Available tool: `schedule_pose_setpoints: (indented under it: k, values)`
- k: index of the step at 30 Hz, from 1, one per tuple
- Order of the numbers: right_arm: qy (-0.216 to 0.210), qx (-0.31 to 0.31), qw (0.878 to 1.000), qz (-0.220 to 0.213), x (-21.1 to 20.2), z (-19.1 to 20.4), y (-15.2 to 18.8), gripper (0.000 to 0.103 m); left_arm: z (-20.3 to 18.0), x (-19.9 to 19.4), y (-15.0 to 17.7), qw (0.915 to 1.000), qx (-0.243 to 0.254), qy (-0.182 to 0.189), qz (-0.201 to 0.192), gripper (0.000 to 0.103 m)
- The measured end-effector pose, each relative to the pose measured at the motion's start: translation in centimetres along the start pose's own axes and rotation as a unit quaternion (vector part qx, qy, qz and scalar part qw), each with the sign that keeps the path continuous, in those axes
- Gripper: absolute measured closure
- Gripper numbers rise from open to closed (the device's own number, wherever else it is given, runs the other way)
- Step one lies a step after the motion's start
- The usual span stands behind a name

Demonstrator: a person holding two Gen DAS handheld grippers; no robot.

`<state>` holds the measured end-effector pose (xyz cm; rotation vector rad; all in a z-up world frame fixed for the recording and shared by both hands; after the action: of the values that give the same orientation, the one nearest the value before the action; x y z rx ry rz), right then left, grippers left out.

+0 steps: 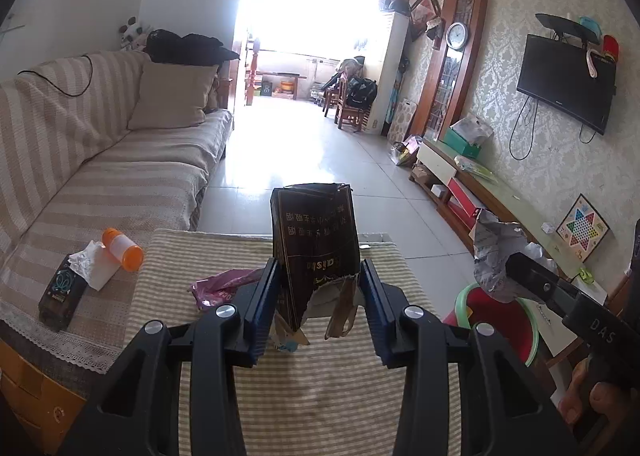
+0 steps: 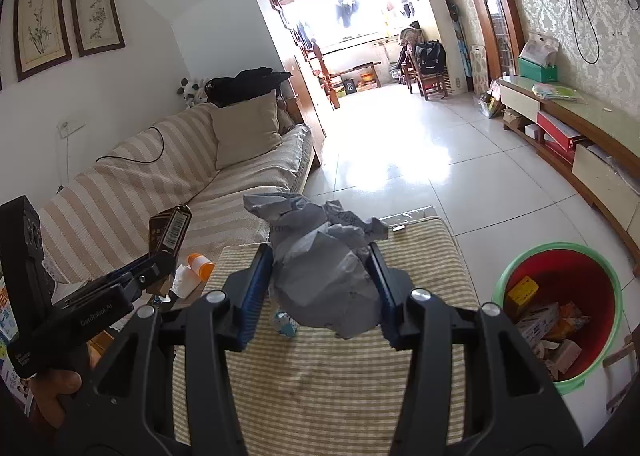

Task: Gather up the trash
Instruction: 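Lift and carry the dark box and grey paper over the red bin with both tools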

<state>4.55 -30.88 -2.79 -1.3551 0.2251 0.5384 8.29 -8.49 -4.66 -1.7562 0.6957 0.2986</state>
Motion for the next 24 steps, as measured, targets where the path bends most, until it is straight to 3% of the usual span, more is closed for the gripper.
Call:
schedule_pose_setpoints:
  k: [24]
  values:
    - [0.046, 0.025, 0.999, -0.002, -1.0, -4.1, 0.6, 0.057, -4.0, 3.0, 1.6, 0.9987, 0.029, 0.024, 0.035, 0.065]
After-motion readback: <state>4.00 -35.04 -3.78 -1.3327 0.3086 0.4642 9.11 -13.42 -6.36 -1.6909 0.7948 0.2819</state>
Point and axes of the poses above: each gripper's, at about its wrist camera, not at the fingertips, and x roughly the way its jaws point, z to its left, y to its underside, the point moved 8 cm from there along x, roughly the way its jaws point, and after that the axes turned 8 degrees about -x, right-handed, at the moved point
